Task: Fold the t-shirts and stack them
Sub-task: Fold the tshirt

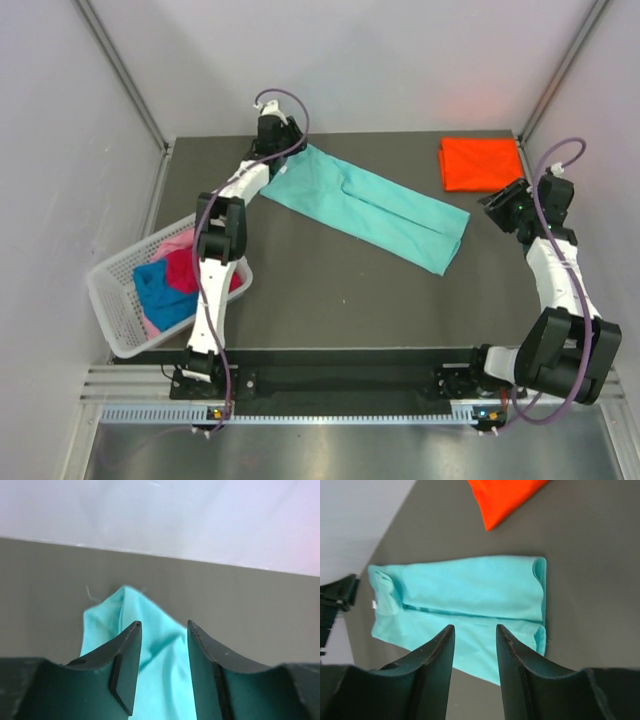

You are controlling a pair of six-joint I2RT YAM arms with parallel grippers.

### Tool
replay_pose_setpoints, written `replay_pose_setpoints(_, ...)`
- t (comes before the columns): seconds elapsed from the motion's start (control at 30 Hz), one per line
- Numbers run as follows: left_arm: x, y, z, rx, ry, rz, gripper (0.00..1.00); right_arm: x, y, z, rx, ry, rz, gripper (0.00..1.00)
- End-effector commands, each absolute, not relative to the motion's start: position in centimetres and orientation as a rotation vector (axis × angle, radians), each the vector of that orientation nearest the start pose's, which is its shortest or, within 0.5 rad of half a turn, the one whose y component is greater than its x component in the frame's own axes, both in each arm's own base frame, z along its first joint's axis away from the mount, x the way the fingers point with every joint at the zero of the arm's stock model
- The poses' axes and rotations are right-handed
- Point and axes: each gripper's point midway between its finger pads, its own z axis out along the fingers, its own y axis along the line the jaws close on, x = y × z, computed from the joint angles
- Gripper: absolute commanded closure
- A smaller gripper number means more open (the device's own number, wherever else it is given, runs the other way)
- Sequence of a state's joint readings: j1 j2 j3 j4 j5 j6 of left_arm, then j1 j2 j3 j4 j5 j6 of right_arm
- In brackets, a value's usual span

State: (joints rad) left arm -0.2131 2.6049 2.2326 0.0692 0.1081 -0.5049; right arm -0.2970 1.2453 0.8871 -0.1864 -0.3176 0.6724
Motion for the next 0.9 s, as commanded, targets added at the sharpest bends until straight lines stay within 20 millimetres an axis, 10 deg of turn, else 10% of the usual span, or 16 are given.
replay_pose_setpoints(0.0,67.6,-16.7,25.3,-0.151,1.665,-0.5,0.52,37.8,-2.6,19.4,0.766,2.03,0.496,0.6)
replay_pose_setpoints(0.13,64.1,-14.7,28.4,-0.189,1.724,-0.418,0.49,36.8,-1.5,16.7,0.793,2.15,0.48,0.6)
replay_pose_setpoints(0.47,53.8,-13.1,18.9,-0.237,2.173,-0.391,0.49,33.0,-0.5,9.3,0.844,2.326,0.405,0.6)
replay_pose_setpoints(0.87,53.7,-11.5,12.6,-0.4,2.293,-0.406,0.52,31.8,2.6,3.9,0.909,2.421,0.45,0.57)
